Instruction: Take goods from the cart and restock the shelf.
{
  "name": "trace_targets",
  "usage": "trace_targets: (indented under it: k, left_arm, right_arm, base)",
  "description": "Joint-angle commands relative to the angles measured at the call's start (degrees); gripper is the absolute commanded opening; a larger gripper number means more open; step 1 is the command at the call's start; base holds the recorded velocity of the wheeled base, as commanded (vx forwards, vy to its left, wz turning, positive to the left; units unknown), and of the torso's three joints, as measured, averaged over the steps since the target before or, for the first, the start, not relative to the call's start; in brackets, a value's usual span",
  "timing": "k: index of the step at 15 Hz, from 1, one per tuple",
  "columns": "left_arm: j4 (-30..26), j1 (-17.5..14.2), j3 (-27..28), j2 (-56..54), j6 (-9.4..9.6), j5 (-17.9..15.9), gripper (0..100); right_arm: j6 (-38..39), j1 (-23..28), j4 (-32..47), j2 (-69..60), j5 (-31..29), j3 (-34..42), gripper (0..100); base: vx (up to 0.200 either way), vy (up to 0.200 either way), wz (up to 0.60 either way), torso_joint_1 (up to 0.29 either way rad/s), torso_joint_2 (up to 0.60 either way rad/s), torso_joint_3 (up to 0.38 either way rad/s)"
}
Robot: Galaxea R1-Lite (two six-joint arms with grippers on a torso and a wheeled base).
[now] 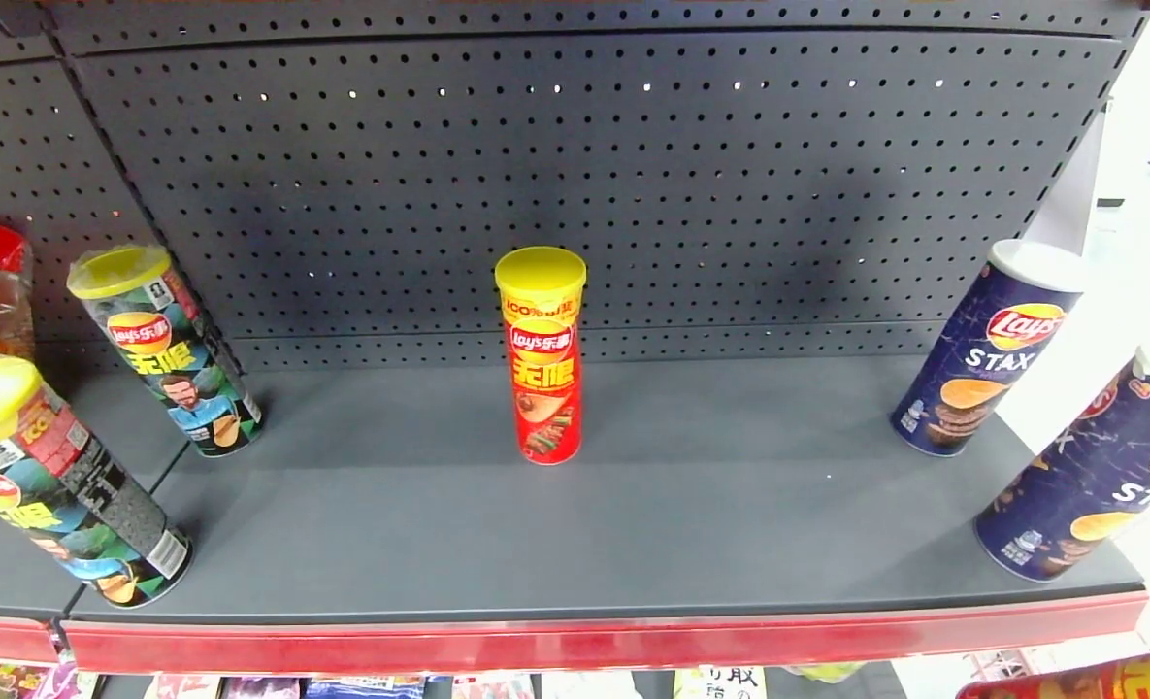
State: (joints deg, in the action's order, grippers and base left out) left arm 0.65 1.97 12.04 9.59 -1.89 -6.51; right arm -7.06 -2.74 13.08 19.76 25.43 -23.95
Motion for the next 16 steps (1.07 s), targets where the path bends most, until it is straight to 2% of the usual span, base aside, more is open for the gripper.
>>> trace_targets:
  k: [1, 2, 4, 5, 6, 7, 8, 10, 13, 16]
  left_arm:
    - [1.1, 7.3, 17.1, 27.9, 2.07, -8.7, 100]
    - [3.1, 8.1, 17.4, 33.7, 3.74, -12.6, 100]
    - [8.9, 8.7, 18.3, 42.7, 5.49, -17.2, 100]
    - [12.7, 9.5, 19.7, 49.7, 7.6, -20.5, 100]
    - [14.6, 9.5, 20.5, 53.3, 8.92, -21.7, 100]
    - [17.4, 9.7, 21.9, 59.3, 11.82, -23.0, 100]
    - [19.0, 11.4, 23.1, 63.8, 13.93, -23.9, 100]
    - [20.1, 15.1, 27.8, 70.8, 14.19, -24.3, 100]
    - [23.5, 16.1, 35.0, 80.1, 14.37, -24.4, 100]
    - [26.1, 18.2, 38.8, 86.2, 14.46, -24.6, 100]
  right_arm:
    - [-0.1, -1.2, -0.1, 4.9, 0.2, -2.6, 0]
    - [-0.1, -1.3, -0.2, 6.9, 0.3, -3.7, 0]
    - [-0.1, -1.4, -0.2, 9.0, 0.5, -5.7, 0]
    - [-0.1, -2.1, -0.2, 10.4, 0.9, -7.1, 0]
    - [-0.1, -2.4, -0.2, 10.6, 0.9, -7.6, 0]
    - [-0.1, -2.9, -0.2, 10.9, 1.0, -8.4, 0]
    - [-0.1, -2.9, -0.2, 11.0, 1.0, -8.3, 0]
    - [0.0, -2.9, -0.2, 11.0, 1.0, -8.2, 0]
    - [0.1, -2.9, -0.2, 11.0, 1.0, -8.2, 0]
    - [0.2, -2.9, -0.2, 10.9, 0.9, -8.2, 0]
  base:
    - [0.0, 0.0, 0.0, 0.0, 0.0, 0.0]
    - [0.0, 0.0, 0.0, 0.0, 0.0, 0.0]
    - [0.0, 0.0, 0.0, 0.0, 0.0, 0.0]
    - [0.0, 0.0, 0.0, 0.0, 0.0, 0.0]
    - [0.0, 0.0, 0.0, 0.0, 0.0, 0.0]
    - [0.0, 0.0, 0.0, 0.0, 0.0, 0.0]
    - [0.0, 0.0, 0.0, 0.0, 0.0, 0.0]
    - [0.0, 0.0, 0.0, 0.0, 0.0, 0.0]
    - [0.0, 0.0, 0.0, 0.0, 0.0, 0.0]
    - [0.0, 0.0, 0.0, 0.0, 0.0, 0.0]
